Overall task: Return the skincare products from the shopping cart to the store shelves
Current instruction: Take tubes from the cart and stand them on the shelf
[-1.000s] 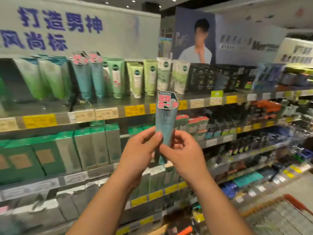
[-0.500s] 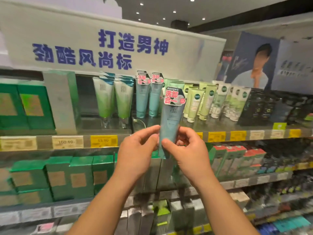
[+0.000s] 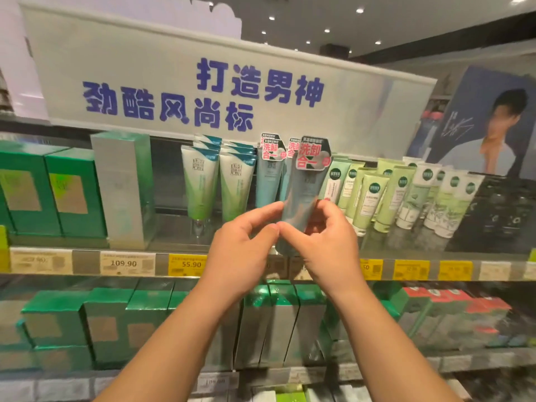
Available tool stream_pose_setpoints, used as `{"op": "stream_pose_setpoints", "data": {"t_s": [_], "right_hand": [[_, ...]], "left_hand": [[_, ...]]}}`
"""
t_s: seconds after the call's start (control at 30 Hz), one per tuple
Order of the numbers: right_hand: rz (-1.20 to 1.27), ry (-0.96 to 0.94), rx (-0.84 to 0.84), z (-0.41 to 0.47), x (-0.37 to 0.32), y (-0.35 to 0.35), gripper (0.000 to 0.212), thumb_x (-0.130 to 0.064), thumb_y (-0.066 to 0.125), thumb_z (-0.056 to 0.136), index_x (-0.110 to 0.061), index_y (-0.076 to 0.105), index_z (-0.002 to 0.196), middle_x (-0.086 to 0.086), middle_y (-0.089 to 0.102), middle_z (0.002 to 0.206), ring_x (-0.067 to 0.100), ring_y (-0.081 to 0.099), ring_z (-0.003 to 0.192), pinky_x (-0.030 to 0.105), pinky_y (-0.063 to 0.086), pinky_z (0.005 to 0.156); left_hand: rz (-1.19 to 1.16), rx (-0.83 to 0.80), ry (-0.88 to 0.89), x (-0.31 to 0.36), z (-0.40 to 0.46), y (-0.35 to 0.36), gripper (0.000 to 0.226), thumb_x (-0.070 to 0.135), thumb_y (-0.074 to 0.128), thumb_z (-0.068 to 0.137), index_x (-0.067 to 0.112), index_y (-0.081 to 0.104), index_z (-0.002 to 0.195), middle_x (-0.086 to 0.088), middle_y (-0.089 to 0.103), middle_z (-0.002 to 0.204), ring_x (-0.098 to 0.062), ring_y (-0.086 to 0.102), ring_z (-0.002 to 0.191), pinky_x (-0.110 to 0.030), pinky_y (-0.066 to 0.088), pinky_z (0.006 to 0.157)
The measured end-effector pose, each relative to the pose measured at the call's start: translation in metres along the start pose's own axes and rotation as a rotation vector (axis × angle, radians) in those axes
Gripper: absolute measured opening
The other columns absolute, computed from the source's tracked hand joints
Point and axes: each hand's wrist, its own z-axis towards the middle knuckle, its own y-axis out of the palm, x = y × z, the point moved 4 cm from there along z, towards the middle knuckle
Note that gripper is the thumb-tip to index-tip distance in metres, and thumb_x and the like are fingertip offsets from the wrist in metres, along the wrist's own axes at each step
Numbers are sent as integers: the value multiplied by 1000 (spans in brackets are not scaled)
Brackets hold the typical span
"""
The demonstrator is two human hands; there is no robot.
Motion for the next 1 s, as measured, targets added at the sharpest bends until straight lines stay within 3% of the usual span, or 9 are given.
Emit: {"op": "stream_pose_setpoints", "data": {"t_s": [0.1, 0.17, 0.23, 0.3, 0.37, 0.5, 0.73, 0.83, 1.0], "right_hand": [[-88, 1, 5, 17, 4, 4, 34, -36, 89, 72, -28, 69, 98, -14, 75, 87, 1, 70, 78, 32, 59, 72], [-157, 11, 27, 31, 10, 7, 38, -47, 86, 69, -30, 69, 99, -13, 74, 90, 6, 70, 84, 37, 60, 76], [-217, 32, 51, 44, 16, 8, 42, -53, 84, 68, -30, 69, 100, -12, 73, 93, 9, 69, 87, 37, 60, 77], [-301, 56, 61, 56, 20, 10, 43, -53, 85, 70, -26, 69, 100, -10, 72, 91, 11, 68, 85, 34, 58, 73], [-400, 83, 63, 64, 25, 12, 45, -56, 83, 71, -25, 67, 100, -8, 72, 91, 15, 68, 84, 34, 57, 70], [-520, 116, 31, 74, 35, 19, 48, -55, 81, 74, -25, 67, 108, -2, 72, 101, 23, 68, 92, 39, 60, 76], [-549, 131, 26, 80, 42, 23, 48, -50, 83, 78, -19, 67, 111, 1, 72, 102, 24, 67, 94, 33, 51, 71], [-543, 158, 24, 83, 44, 23, 52, -52, 84, 76, -18, 68, 111, 3, 73, 102, 26, 69, 94, 34, 54, 74], [-524, 179, 2, 85, 44, 22, 53, -49, 85, 78, -18, 66, 116, 3, 73, 106, 24, 68, 95, 30, 48, 70]], "left_hand": [[-21, 22, -21, -3, 11, 1, 35, 17, 67, 91, 45, 73, 110, 24, 74, 114, 1, 67, 112, -40, 51, 108], [-14, 36, -39, -7, 19, 3, 34, 24, 65, 85, 44, 73, 112, 21, 74, 116, 1, 67, 114, -40, 51, 108], [10, 36, -57, -12, 25, 6, 34, 18, 66, 90, 44, 71, 111, 20, 74, 117, 1, 67, 113, -40, 51, 108], [27, 35, -79, -15, 31, 9, 35, 14, 66, 92, 44, 70, 110, 20, 74, 116, 1, 67, 112, -39, 50, 108], [25, 35, -102, -18, 35, 11, 31, 26, 67, 84, 45, 70, 108, 19, 74, 115, 0, 68, 111, -39, 51, 108], [31, 37, -113, -25, 40, 9, 31, 28, 67, 83, 44, 70, 109, 20, 75, 114, -2, 68, 111, -40, 51, 107], [30, 23, -126, -31, 47, 9, 32, 37, 64, 75, 45, 71, 105, 18, 76, 110, -5, 69, 110, -41, 52, 106], [47, 4, -131, -32, 46, 10, 30, 39, 64, 76, 46, 72, 103, 19, 76, 109, -3, 69, 109, -40, 52, 106], [76, -5, -133, -33, 44, 9, 23, 28, 68, 92, 46, 72, 106, 22, 75, 109, -2, 68, 109, -41, 52, 105]]}}
